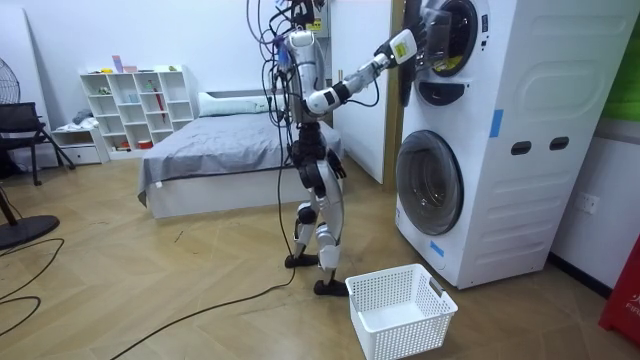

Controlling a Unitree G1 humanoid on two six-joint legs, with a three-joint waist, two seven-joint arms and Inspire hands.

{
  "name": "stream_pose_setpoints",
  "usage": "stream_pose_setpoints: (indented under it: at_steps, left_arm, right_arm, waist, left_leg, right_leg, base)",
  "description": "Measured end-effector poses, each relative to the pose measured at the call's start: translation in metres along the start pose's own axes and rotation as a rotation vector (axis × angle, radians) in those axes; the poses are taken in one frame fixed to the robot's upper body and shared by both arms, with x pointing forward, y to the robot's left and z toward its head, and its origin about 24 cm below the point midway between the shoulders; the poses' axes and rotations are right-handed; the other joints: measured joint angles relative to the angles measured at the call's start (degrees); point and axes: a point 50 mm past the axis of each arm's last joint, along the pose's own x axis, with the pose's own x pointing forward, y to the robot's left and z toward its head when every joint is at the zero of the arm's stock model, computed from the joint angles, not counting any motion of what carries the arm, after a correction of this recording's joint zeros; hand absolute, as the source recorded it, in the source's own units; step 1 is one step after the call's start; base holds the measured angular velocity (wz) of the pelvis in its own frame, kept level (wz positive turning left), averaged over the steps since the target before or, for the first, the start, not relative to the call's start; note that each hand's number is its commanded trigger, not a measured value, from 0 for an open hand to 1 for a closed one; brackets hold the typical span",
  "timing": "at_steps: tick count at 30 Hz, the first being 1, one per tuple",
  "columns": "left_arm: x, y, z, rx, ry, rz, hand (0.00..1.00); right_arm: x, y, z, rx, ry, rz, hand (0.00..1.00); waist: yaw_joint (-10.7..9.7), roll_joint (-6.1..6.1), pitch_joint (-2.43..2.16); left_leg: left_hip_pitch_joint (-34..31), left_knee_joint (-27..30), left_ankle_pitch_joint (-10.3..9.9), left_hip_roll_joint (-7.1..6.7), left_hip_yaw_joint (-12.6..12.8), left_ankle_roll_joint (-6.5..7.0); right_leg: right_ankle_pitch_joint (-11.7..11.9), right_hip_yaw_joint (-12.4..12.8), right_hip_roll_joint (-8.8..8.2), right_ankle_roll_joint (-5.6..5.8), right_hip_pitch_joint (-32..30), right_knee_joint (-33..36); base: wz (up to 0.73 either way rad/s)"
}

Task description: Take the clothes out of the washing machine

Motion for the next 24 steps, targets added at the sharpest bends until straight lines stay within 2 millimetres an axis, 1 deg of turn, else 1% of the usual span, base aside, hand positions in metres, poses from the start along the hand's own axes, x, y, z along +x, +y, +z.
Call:
stream_pose_setpoints:
  at_steps: [2,3,5,6,7,8,9,10,11,12,13,14,15,16,17,18,19,20,21,22,23,24]
  left_arm:
    - [0.0,0.001,0.0,0.0,-0.002,0.004,0.0]
    - [0.0,0.001,0.001,0.0,-0.004,0.004,0.0]
    - [0.0,0.001,0.0,-0.002,-0.002,0.004,0.0]
    - [0.0,0.002,-0.001,-0.004,0.0,0.006,0.0]
    - [0.0,0.002,-0.003,-0.009,0.006,0.009,0.0]
    - [-0.001,0.003,-0.004,-0.013,0.01,0.011,0.0]
    - [-0.001,0.003,-0.006,-0.017,0.02,0.012,0.0]
    - [-0.001,0.004,-0.007,-0.027,0.028,0.015,0.0]
    - [-0.001,0.005,-0.007,-0.028,0.031,0.018,0.0]
    - [-0.001,0.006,-0.008,-0.03,0.037,0.022,0.0]
    - [-0.001,0.007,-0.01,-0.031,0.046,0.024,0.0]
    - [-0.001,0.007,-0.01,-0.034,0.048,0.025,0.0]
    - [-0.001,0.008,-0.011,-0.048,0.056,0.033,0.0]
    - [-0.001,0.015,-0.015,-0.056,0.066,0.056,0.0]
    - [0.0,0.019,-0.012,-0.052,0.055,0.068,0.0]
    - [0.002,0.025,-0.006,-0.047,0.031,0.087,0.0]
    - [0.002,0.025,-0.007,-0.046,0.034,0.088,0.0]
    - [0.002,0.025,-0.008,-0.046,0.04,0.086,0.0]
    - [0.001,0.023,-0.012,-0.048,0.055,0.074,0.0]
    - [0.0,0.021,-0.015,-0.058,0.071,0.064,0.0]
    - [-0.001,0.02,-0.016,-0.064,0.077,0.063,0.0]
    - [-0.001,0.021,-0.018,-0.079,0.087,0.068,0.0]
  right_arm:
    - [0.0,0.001,0.0,0.02,-0.008,-0.007,0.0]
    - [0.001,0.002,0.0,0.032,-0.017,-0.012,0.0]
    - [0.001,0.004,0.001,0.048,-0.03,-0.011,0.0]
    - [0.002,0.006,0.001,0.06,-0.038,-0.017,0.0]
    - [0.002,0.008,0.001,0.068,-0.046,-0.013,0.0]
    - [0.003,0.01,0.002,0.071,-0.051,-0.008,0.0]
    - [0.005,0.014,0.003,0.082,-0.068,0.007,0.0]
    - [0.009,0.021,0.005,0.098,-0.083,0.037,0.0]
    - [0.012,0.025,0.006,0.107,-0.092,0.061,0.0]
    - [0.014,0.032,0.008,0.117,-0.11,0.099,0.0]
    - [0.015,0.042,0.008,0.142,-0.114,0.159,0.0]
    - [0.015,0.047,0.008,0.151,-0.114,0.188,0.0]
    - [0.015,0.054,0.011,0.165,-0.13,0.236,0.0]
    - [0.016,0.061,0.01,0.197,-0.123,0.273,0.0]
    - [0.016,0.063,0.009,0.21,-0.119,0.295,0.0]
    - [0.018,0.07,0.008,0.225,-0.101,0.346,0.0]
    - [0.017,0.075,0.007,0.25,-0.085,0.38,0.0]
    - [0.016,0.078,0.006,0.263,-0.082,0.412,0.0]
    - [0.016,0.088,0.008,0.266,-0.08,0.5,0.0]
    - [0.017,0.096,0.009,0.259,-0.085,0.579,0.0]
    - [0.017,0.098,0.01,0.257,-0.089,0.606,0.0]
    - [0.017,0.101,0.011,0.252,-0.093,0.642,0.0]
  waist:
    - [0.8,-0.09,0.03]
    - [0.9,-0.24,-0.03]
    - [1.7,-0.68,-0.14]
    - [3.1,-0.81,-0.15]
    - [4.3,-1.01,-0.23]
    - [4.6,-1.14,-0.24]
    - [4.5,-1.52,-0.21]
    - [4.6,-1.95,-0.25]
    - [4.7,-2.11,-0.3]
    - [4.8,-2.43,-0.54]
    - [5.5,-2.73,-0.73]
    - [6.1,-2.42,-0.65]
    - [6.7,-2.16,-0.6]
    - [6.0,-3.44,-0.41]
    - [6.0,-4.37,-0.33]
    - [6.8,-5.01,-0.08]
    - [8.9,-5.08,-0.04]
    - [9.8,-5.08,-0.03]
    - [10.9,-4.78,0.14]
    - [11.8,-4.42,0.36]
    - [12.3,-4.3,0.36]
    - [12.4,-4.22,0.33]
  left_leg:
    - [-0.5,0.7,0.0,0.0,-0.2,0.0]
    - [-1.2,1.0,0.0,-0.01,-0.9,0.0]
    - [-2.1,1.6,0.2,-0.06,-1.2,0.15]
    - [-2.1,1.6,0.3,-0.08,-1.9,0.05]
    - [-2.2,1.7,0.4,-0.08,-2.6,-0.07]
    - [-2.3,1.7,0.4,-0.04,-2.9,-0.18]
    - [-2.9,1.8,0.7,-0.04,-4.1,-0.48]
    - [-3.3,1.8,1.1,-0.02,-4.9,-0.41]
    - [-3.5,1.8,1.1,-0.01,-5.5,-0.29]
    - [-3.9,1.6,1.2,0.09,-6.2,0.1]
    - [-4.1,1.2,1.5,0.26,-6.6,1.02]
    - [-4.1,0.9,1.4,0.64,-6.7,1.11]
    - [-4.4,0.8,1.5,2.5,-6.6,0.93]
    - [-5.7,3.5,1.7,2.55,-6.4,0.39]
    - [-6.7,5.7,1.0,1.56,-6.9,-0.33]
    - [-8.3,8.8,0.6,0.44,-9.3,-1.0]
    - [-9.0,8.7,0.8,-0.46,-9.3,-1.0]
    - [-9.4,8.3,1.0,-1.09,-9.2,-1.01]
    - [-10.3,7.3,1.1,-2.32,-8.9,-0.99]
    - [-10.6,6.3,1.7,-3.08,-8.8,-0.48]
    - [-10.9,5.8,2.3,-3.2,-8.6,-0.47]
    - [-11.0,4.9,3.9,-3.15,-8.6,-0.06]
  right_leg:
    - [-0.1,-0.5,-0.24,-0.11,-0.2,-0.2]
    - [-0.3,-1.7,-0.68,-0.38,-0.4,-0.1]
    - [-0.4,-2.9,-1.19,-0.55,-1.0,0.0]
    - [-0.4,-4.3,-1.6,-0.67,-1.0,-0.1]
    - [-0.4,-6.4,-2.2,-0.85,-1.0,-0.1]
    - [-0.5,-7.7,-2.57,-0.93,-0.9,-0.1]
    - [-0.5,-9.4,-3.02,-0.95,-0.9,-0.2]
    - [-0.5,-10.5,-3.35,-0.83,-0.9,-0.2]
    - [-0.4,-10.9,-3.44,-0.6,-0.9,-0.2]
    - [-0.8,-11.1,-3.46,0.12,-0.9,-0.2]
    - [-1.1,-11.2,-3.28,1.88,-0.8,-0.4]
    - [-1.1,-11.2,-2.91,3.2,-0.7,-0.9]
    - [-2.5,-10.4,-2.42,4.22,-1.3,2.5]
    - [-9.2,-7.4,-5.38,4.03,-2.0,14.2]
    - [-13.7,-5.6,-5.93,5.84,-2.3,16.0]
    - [-14.8,-3.8,-5.27,2.76,-2.3,16.8]
    - [-15.2,-2.2,-4.26,2.17,-1.0,14.6]
    - [-15.2,-1.5,-3.76,2.17,-0.4,13.0]
    - [-15.1,-0.9,-3.21,2.16,0.8,10.0]
    - [-14.0,-0.9,-3.13,2.34,1.5,8.0]
    - [-13.0,-0.9,-3.08,2.32,1.6,7.3]
    - [-10.4,-0.9,-2.82,1.92,2.0,6.6]
  base:
    - [0.11]
    - [0.18]
    - [0.09]
    - [-0.17]
    - [-0.18]
    - [0.0]
    - [0.25]
    - [0.35]
    - [0.43]
    - [0.4]
    - [0.33]
    - [0.23]
    - [0.62]
    - [0.97]
    - [1.37]
    - [1.07]
    - [0.79]
    - [0.4]
    - [0.27]
    - [0.21]
    - [0.3]
    - [0.4]
